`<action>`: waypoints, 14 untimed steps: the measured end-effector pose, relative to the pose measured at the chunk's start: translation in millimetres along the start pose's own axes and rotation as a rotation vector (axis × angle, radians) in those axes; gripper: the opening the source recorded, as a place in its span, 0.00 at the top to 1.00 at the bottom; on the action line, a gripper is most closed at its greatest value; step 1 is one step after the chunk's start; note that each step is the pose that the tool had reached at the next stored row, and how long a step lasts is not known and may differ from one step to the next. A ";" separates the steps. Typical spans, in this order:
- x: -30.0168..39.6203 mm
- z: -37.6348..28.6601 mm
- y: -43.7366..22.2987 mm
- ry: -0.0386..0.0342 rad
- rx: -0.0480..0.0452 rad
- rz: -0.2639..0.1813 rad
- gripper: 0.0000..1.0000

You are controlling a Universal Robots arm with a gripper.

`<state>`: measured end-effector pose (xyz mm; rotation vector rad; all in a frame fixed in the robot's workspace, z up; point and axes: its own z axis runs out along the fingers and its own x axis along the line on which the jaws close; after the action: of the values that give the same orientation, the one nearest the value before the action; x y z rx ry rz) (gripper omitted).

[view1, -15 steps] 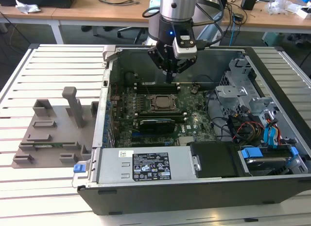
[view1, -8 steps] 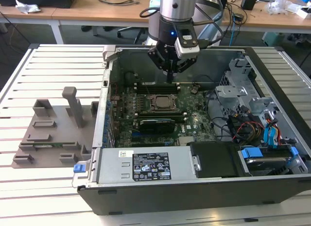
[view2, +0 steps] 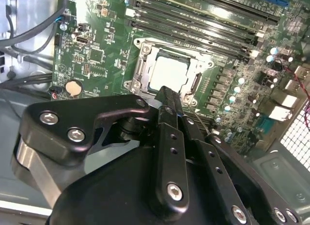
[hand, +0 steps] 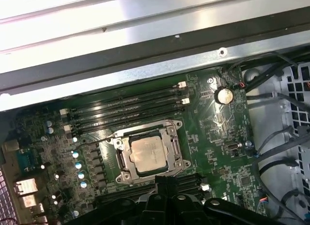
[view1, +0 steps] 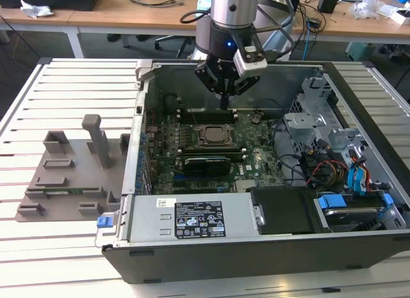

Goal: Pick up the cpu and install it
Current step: 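Install the first cpu locking lever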

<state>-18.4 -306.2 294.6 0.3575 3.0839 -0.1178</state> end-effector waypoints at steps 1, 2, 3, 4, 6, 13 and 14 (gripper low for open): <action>0.1 -0.1 0.0 0.0011 -0.0055 -0.003 0.89; 0.0 0.0 0.0 0.0036 -0.0171 -0.005 0.89; 0.0 0.1 0.1 0.0059 -0.0282 -0.008 0.89; 0.0 0.1 0.1 0.0073 -0.0356 -0.012 0.89; 0.0 0.1 0.1 0.0070 -0.0385 -0.027 0.89; 0.0 0.1 0.1 0.0014 -0.0431 -0.136 0.89; 0.0 0.1 0.1 0.0005 -0.0439 -0.154 0.89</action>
<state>-18.3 -306.1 294.5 0.1175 3.1055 -0.0539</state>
